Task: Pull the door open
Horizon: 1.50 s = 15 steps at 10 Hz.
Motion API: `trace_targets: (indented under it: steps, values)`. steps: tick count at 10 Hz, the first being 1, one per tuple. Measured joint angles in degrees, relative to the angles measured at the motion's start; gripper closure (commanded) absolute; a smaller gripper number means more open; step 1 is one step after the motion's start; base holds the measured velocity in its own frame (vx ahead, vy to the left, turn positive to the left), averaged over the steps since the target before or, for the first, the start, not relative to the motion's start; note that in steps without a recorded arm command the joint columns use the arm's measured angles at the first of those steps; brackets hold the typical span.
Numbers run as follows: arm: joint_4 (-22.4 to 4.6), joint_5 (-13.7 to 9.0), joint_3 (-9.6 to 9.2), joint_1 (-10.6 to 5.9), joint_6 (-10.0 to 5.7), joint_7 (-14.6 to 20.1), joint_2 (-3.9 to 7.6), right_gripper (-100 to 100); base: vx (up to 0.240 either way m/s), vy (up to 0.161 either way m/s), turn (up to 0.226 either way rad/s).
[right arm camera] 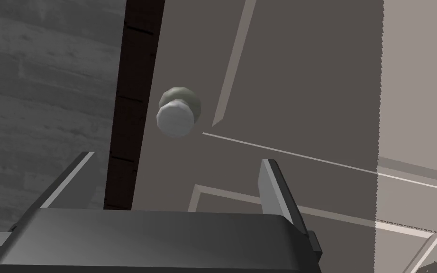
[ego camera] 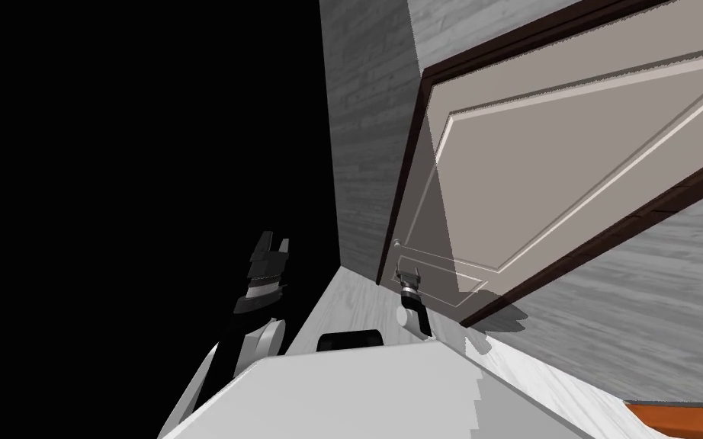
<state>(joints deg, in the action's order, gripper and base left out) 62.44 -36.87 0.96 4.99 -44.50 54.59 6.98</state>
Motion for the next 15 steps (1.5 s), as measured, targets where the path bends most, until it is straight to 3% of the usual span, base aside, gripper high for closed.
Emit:
trace_targets:
  steps: [11, 15]
  values:
    - [-9.9, -5.0, -0.22, -2.75, -2.47, 7.2, -0.02, -100, 0.075, -0.032, 0.043]
    - [-14.8, -6.9, -0.42, -4.31, -3.94, 10.4, 0.18, -100, 0.100, -0.049, 0.046]
